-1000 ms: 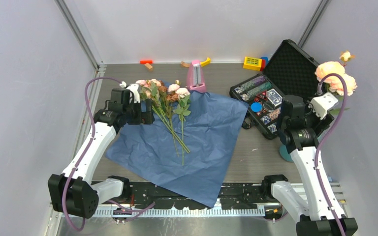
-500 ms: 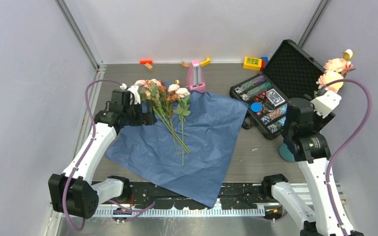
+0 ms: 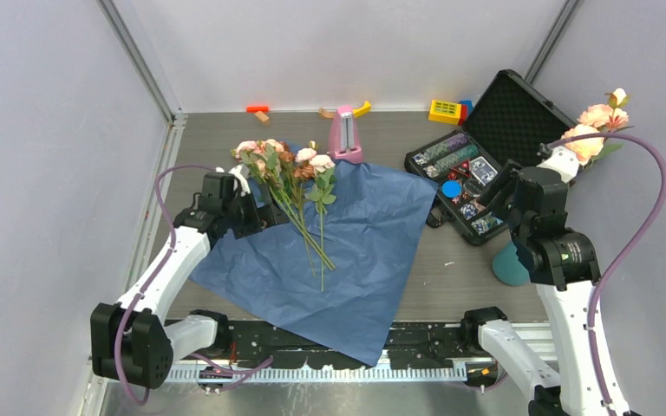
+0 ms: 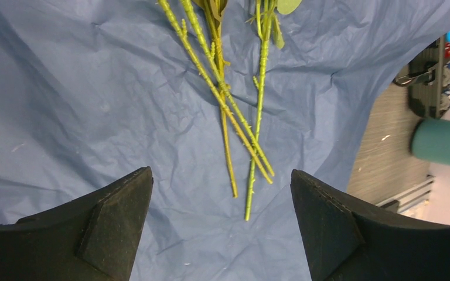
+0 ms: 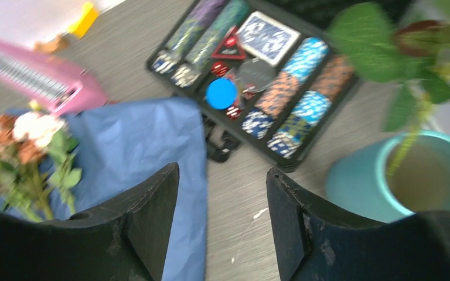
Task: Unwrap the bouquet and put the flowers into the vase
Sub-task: Insert the fake flower into the vase.
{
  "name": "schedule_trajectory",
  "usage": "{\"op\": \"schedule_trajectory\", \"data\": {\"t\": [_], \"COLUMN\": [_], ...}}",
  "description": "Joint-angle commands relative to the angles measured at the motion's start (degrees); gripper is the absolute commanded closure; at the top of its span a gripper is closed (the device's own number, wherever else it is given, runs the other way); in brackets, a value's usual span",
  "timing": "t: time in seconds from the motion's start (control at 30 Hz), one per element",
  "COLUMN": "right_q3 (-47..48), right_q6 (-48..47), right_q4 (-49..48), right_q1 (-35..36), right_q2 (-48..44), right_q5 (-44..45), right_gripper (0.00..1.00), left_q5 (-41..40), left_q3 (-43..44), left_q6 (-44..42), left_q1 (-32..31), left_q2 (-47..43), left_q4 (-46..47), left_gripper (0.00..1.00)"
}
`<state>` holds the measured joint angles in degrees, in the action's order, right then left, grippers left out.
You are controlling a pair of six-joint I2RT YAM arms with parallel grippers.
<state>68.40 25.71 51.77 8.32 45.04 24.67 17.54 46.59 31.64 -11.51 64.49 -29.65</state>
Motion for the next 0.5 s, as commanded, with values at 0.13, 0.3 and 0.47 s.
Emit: {"op": "schedule_trajectory", "data": {"t": [0.13, 0.3, 0.47], "right_q3": [1.81, 0.93, 0.40], "right_q6": [-1.20, -1.13, -1.17], "right_q4": [-3.89, -6.20, -8.51], "right_q1": [0.30, 0.50, 0.98], "right_q2": [4.02, 7.48, 9.00], "right_q5": [-22.96, -27.56, -27.85], "right_gripper": [0.43, 0.50, 0.53], "left_q5": [-1.47, -3.75, -5.90], "left_q3": [-3.48, -4.84, -4.48], "left_q6": [14.38, 21.22, 23.45], "left_q1": [-0.14, 0.24, 0.56], "left_q2": [4.59, 10.84, 17.63], "left_q4": [15.82, 25.58, 31.29], "left_gripper": [0.20, 0.33, 0.45]}}
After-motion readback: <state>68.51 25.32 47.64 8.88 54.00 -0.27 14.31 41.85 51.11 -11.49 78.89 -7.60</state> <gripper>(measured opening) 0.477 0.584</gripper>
